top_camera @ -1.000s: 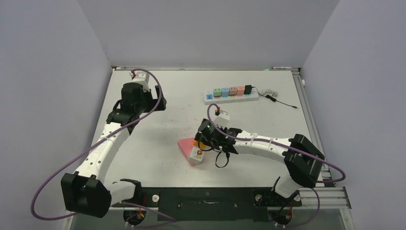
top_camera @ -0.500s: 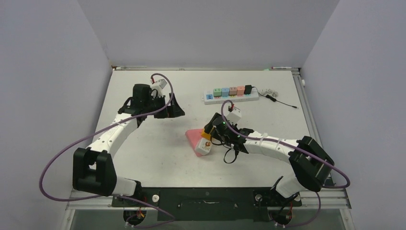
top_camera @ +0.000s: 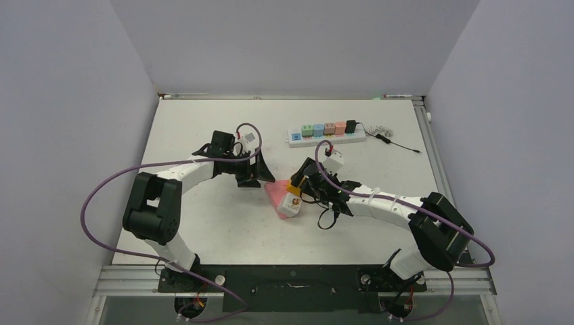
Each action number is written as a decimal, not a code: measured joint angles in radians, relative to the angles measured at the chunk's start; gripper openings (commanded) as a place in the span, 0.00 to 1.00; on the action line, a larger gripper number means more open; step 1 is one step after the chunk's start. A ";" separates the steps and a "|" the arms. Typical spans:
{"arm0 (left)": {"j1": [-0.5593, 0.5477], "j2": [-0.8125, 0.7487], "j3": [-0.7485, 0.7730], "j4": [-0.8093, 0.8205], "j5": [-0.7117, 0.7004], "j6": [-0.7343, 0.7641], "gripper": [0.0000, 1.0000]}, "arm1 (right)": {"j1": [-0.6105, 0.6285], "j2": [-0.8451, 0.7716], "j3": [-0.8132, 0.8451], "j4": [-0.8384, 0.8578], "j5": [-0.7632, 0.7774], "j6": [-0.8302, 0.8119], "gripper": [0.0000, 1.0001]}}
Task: Pull the plug off the socket
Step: Remove the plug from the socket.
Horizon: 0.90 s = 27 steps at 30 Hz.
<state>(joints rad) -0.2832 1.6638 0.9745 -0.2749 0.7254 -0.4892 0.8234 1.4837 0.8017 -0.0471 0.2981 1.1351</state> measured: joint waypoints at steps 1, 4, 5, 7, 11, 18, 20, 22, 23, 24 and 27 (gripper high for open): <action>-0.006 0.010 0.000 0.003 0.005 -0.005 0.76 | 0.000 0.000 0.000 0.000 0.000 0.000 0.05; -0.013 0.034 0.000 0.003 0.007 -0.011 0.75 | 0.000 0.000 0.000 0.000 0.000 -0.001 0.05; -0.015 0.041 0.000 0.002 0.003 -0.012 0.75 | 0.000 0.000 0.000 0.000 0.000 -0.001 0.05; -0.019 0.054 0.000 -0.004 -0.010 -0.010 0.74 | 0.000 0.000 0.000 0.000 0.000 -0.001 0.05; -0.030 0.066 0.000 -0.006 -0.019 -0.012 0.66 | -0.002 0.000 0.000 0.001 -0.002 -0.001 0.05; -0.038 0.082 0.000 0.004 -0.014 -0.032 0.54 | -0.005 0.000 0.000 0.001 -0.004 -0.001 0.05; -0.038 0.088 0.000 0.008 -0.013 -0.035 0.53 | -0.005 0.000 0.000 0.001 -0.004 -0.001 0.05; -0.038 0.092 0.000 0.010 -0.011 -0.041 0.52 | -0.005 0.000 0.000 0.001 -0.004 -0.001 0.05; -0.039 0.093 0.000 0.011 -0.010 -0.042 0.52 | -0.005 0.000 0.000 0.001 -0.004 -0.001 0.05; -0.039 0.095 0.000 0.011 -0.010 -0.045 0.52 | -0.005 0.000 0.000 0.001 -0.004 -0.001 0.05; -0.042 0.103 0.000 0.011 -0.010 -0.050 0.49 | -0.005 0.000 0.000 0.001 -0.004 -0.001 0.05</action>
<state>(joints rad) -0.3256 1.7664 0.9741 -0.2642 0.7155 -0.5388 0.8185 1.4841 0.8017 -0.0463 0.2939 1.1339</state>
